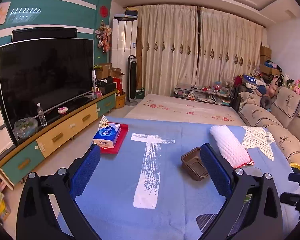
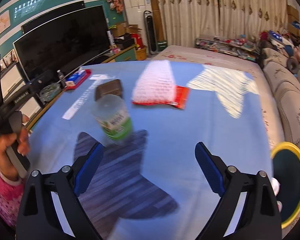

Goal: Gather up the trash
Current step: 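Grasp the clear plastic cup with the right gripper and lift, then carry the clear plastic cup over the yellow bin and open the right gripper, then grasp the brown plastic tray with the left gripper, then carry the brown tray over the yellow bin and open the left gripper, then grasp the white foam fruit net with the right gripper and lift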

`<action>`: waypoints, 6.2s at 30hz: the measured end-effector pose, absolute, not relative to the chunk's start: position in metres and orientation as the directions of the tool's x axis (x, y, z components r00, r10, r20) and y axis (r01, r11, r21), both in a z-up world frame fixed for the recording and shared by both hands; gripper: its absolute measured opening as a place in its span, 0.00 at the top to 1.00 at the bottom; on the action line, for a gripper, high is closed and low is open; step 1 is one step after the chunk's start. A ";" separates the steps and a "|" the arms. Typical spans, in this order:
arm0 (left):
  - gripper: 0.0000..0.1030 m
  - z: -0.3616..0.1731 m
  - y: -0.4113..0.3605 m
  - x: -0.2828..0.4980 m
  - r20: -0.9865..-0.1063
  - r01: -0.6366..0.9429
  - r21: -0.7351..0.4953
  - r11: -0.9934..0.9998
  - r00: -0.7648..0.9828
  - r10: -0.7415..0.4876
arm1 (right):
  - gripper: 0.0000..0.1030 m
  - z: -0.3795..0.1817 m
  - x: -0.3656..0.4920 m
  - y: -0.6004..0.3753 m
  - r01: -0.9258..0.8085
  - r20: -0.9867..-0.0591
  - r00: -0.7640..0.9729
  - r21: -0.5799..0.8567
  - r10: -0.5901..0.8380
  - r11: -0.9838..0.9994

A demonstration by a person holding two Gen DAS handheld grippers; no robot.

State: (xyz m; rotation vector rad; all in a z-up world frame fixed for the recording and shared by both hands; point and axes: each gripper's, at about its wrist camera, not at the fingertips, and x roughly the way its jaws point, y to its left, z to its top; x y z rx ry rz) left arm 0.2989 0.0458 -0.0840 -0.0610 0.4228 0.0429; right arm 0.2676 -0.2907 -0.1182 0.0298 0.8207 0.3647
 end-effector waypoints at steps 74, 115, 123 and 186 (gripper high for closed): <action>0.05 -0.136 -0.021 0.318 -0.571 0.146 -0.012 0.989 0.811 -0.127 | 0.36 -0.172 0.234 -0.580 0.404 -0.727 0.657 0.116 -0.200 0.907; 0.95 -0.144 -0.121 0.383 -0.741 0.404 0.090 0.910 0.638 -0.210 | 0.32 -0.169 0.205 -0.578 0.359 -0.704 0.698 0.187 -0.130 0.914; 0.95 -0.102 -0.179 0.326 -0.707 0.509 0.054 0.859 0.627 -0.328 | 0.32 -0.165 0.171 -0.592 0.407 -0.695 0.694 0.163 -0.188 0.899; 0.11 -0.096 -0.002 0.311 -0.412 -0.080 -0.024 0.997 0.909 0.063 | 0.28 -0.100 0.242 -0.465 0.078 -0.652 0.758 0.079 -0.008 0.994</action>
